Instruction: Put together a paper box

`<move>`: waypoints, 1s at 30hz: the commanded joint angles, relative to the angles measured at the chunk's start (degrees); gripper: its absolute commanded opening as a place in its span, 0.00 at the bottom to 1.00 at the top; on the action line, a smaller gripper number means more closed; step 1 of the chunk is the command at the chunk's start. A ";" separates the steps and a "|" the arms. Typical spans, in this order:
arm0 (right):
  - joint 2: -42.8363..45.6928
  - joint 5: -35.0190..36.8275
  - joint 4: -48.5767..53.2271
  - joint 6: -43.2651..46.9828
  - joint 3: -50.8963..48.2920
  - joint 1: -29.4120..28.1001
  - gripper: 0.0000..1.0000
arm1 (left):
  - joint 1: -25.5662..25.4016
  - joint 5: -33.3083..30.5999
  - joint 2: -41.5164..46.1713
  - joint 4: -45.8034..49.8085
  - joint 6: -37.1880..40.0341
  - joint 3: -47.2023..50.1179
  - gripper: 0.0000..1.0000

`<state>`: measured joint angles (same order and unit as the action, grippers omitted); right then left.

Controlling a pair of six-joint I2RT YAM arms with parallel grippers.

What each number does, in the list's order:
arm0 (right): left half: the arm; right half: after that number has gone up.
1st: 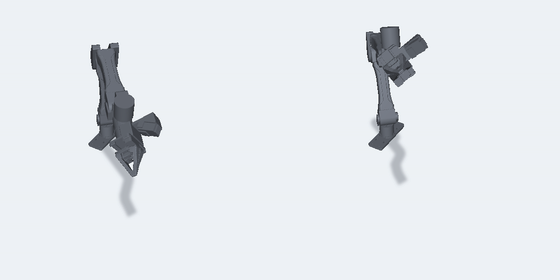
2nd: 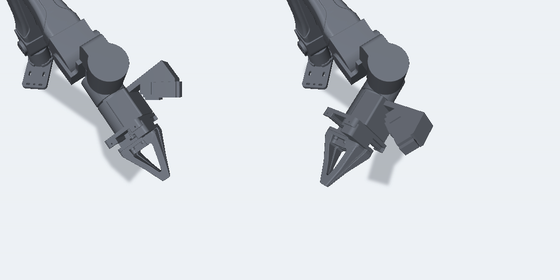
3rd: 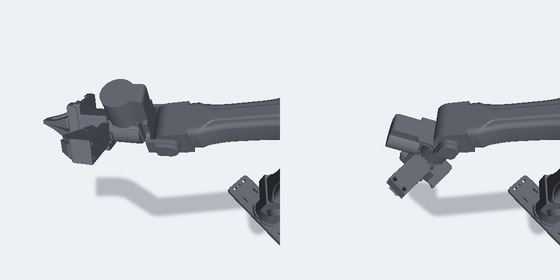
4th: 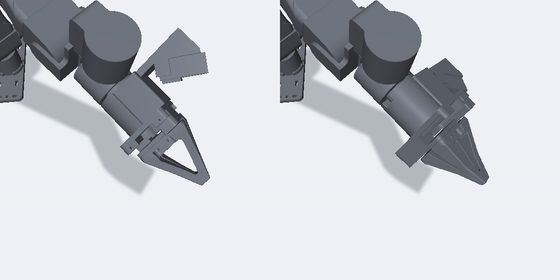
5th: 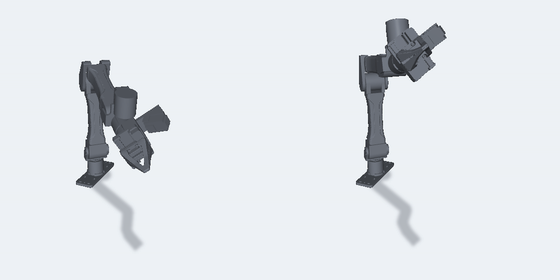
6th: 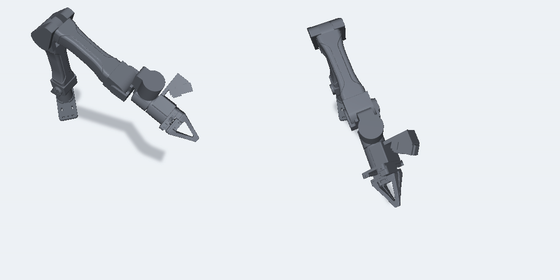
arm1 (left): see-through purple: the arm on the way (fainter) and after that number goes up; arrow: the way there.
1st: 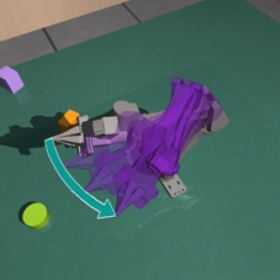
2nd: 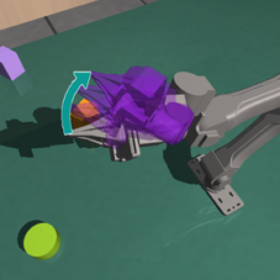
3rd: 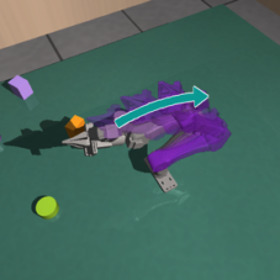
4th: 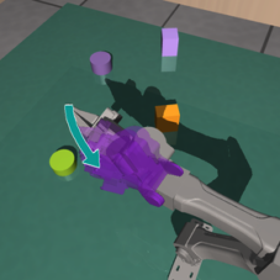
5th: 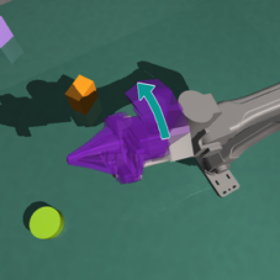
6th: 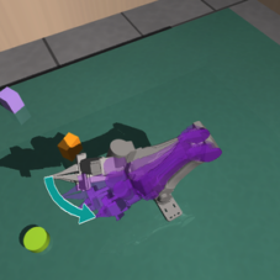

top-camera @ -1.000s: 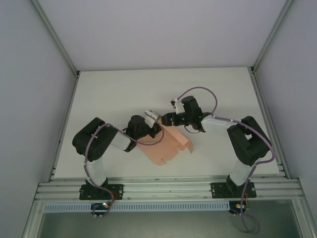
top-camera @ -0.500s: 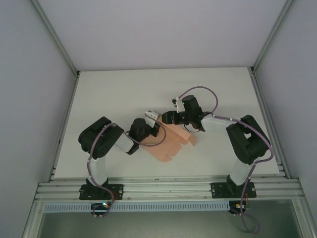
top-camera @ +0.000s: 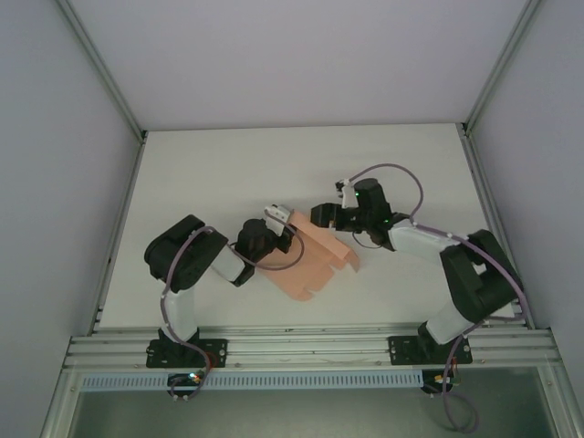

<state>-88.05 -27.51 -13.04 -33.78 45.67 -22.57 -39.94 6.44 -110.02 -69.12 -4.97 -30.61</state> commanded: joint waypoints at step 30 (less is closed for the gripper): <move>-3.77 -8.83 -1.63 18.83 2.80 -7.25 0.65 | -1.59 3.87 12.35 30.36 -11.65 -14.20 0.00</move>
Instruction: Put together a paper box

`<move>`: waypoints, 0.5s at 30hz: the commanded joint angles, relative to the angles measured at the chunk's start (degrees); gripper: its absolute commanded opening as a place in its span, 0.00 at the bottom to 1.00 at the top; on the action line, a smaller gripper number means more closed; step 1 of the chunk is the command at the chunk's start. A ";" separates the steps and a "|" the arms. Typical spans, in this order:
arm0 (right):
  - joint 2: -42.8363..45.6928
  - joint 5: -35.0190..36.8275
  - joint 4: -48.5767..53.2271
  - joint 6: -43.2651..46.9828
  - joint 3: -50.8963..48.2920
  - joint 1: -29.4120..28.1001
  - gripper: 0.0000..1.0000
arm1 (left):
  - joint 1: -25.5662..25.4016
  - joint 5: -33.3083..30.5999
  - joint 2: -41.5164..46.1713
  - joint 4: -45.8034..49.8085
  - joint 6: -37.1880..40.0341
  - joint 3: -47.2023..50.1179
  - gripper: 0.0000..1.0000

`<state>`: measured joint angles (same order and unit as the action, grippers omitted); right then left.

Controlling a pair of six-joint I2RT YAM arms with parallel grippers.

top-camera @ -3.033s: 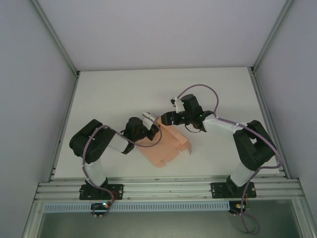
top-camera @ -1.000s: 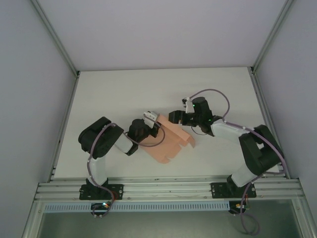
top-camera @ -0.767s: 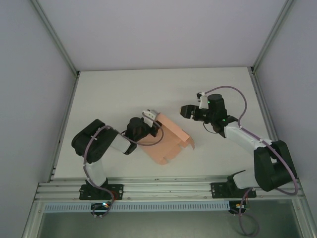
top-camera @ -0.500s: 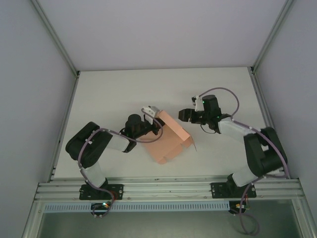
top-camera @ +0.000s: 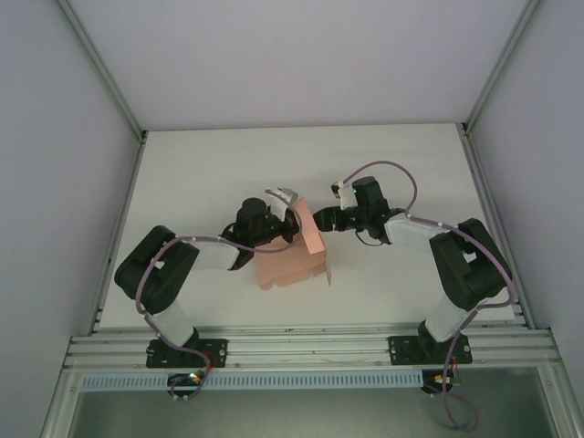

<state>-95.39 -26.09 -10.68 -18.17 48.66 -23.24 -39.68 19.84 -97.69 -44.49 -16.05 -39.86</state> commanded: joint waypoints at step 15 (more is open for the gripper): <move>14.60 17.34 9.63 1.41 -6.39 1.51 0.77 | -3.53 -27.06 0.48 9.21 9.77 -0.51 0.00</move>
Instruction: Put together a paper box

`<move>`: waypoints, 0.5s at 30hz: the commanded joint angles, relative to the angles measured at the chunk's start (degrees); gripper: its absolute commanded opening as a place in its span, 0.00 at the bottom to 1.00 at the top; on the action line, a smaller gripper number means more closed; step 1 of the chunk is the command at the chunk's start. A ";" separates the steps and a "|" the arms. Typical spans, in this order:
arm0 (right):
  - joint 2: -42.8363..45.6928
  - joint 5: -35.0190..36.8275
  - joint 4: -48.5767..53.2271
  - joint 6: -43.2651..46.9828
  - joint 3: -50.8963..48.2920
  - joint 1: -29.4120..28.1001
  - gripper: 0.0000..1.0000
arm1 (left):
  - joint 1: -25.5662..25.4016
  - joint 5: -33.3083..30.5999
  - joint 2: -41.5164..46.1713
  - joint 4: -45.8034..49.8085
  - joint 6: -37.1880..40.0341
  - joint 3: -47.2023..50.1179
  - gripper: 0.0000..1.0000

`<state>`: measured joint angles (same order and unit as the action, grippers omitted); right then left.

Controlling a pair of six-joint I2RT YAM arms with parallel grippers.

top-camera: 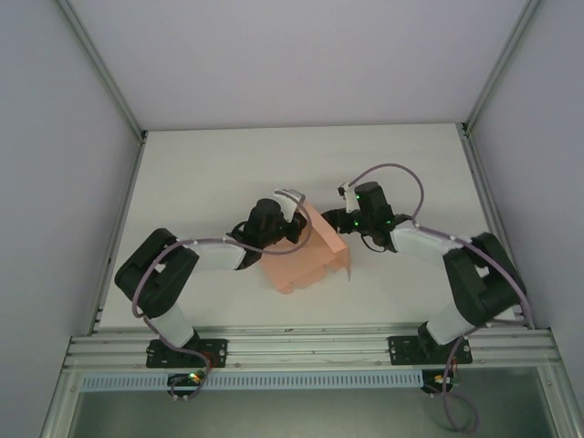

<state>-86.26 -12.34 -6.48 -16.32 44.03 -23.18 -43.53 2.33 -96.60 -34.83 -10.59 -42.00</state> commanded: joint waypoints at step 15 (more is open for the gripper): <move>24.78 8.33 15.58 1.46 -9.93 2.00 0.81 | -0.03 -15.34 -7.03 -4.59 2.68 2.06 0.00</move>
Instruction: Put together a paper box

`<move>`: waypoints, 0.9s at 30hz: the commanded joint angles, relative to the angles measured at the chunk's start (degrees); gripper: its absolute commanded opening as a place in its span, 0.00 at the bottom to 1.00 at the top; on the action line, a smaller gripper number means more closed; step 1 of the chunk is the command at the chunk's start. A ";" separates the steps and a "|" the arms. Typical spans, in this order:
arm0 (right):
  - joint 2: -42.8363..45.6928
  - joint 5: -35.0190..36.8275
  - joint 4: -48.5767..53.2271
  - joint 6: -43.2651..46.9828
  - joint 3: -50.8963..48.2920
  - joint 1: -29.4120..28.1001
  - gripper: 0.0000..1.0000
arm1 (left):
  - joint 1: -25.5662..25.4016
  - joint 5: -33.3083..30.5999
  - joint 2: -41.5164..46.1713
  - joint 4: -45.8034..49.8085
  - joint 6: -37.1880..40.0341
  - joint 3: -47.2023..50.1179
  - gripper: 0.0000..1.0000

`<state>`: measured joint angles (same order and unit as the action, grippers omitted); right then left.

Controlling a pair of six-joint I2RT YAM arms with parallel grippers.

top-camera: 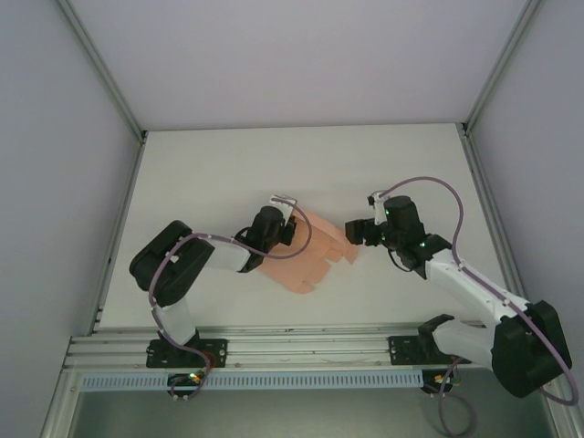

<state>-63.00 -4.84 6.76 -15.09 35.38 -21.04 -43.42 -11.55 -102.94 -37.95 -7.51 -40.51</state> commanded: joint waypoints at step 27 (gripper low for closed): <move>-21.80 23.21 -37.27 -18.02 -2.79 -11.96 0.95 | -1.79 0.67 -0.57 0.51 -4.15 -0.88 0.00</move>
<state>-82.94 9.39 -21.41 -27.88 32.64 -31.35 -42.65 -14.92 -103.18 -37.91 -12.19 -40.51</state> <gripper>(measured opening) 0.937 0.073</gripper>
